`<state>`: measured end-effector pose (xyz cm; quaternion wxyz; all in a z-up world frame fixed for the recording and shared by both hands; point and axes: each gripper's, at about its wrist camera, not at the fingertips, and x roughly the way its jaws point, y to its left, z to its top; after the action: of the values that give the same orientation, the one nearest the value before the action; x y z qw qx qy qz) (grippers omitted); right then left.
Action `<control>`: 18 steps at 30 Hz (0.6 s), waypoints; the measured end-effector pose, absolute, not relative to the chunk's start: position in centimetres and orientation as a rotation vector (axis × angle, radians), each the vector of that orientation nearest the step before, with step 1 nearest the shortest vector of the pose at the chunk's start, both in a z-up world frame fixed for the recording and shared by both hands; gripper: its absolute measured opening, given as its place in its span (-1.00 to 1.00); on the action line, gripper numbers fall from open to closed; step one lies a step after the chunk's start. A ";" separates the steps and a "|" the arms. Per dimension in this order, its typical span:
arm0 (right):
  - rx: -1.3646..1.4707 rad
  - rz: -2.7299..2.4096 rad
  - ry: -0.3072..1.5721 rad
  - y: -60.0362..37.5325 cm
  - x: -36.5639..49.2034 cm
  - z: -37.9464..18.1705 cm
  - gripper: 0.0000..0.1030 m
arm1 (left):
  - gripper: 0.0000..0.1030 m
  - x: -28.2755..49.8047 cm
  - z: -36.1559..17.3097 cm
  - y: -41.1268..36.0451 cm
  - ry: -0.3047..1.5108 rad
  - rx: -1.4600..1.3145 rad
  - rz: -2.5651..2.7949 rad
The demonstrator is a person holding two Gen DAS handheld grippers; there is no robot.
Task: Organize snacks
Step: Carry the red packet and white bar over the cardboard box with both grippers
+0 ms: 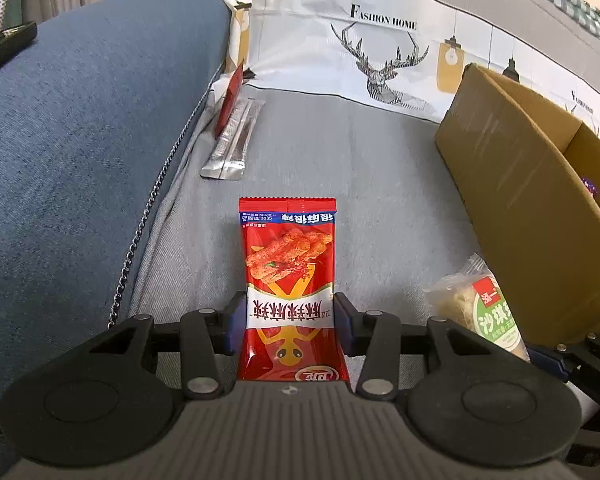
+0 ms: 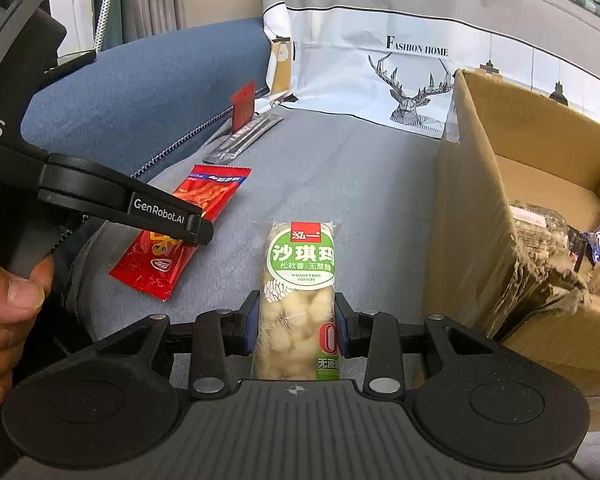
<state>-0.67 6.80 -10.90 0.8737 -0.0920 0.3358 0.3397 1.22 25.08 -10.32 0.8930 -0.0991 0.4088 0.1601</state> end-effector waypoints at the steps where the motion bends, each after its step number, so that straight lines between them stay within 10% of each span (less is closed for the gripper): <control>1: -0.192 0.711 0.697 6.8 -0.7 -10.9 -0.26 | -0.04 1.2 -10.3 25.1 0.844 -0.206 0.333; 18: -0.117 0.696 0.491 4.5 -1.6 -6.5 -0.26 | -0.05 -1.6 -8.0 25.3 0.629 -0.249 0.285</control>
<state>-1.56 4.55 -6.49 0.9089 -0.0567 0.2381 0.3375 -1.63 25.32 -7.97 0.9334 -0.1216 0.3073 0.1396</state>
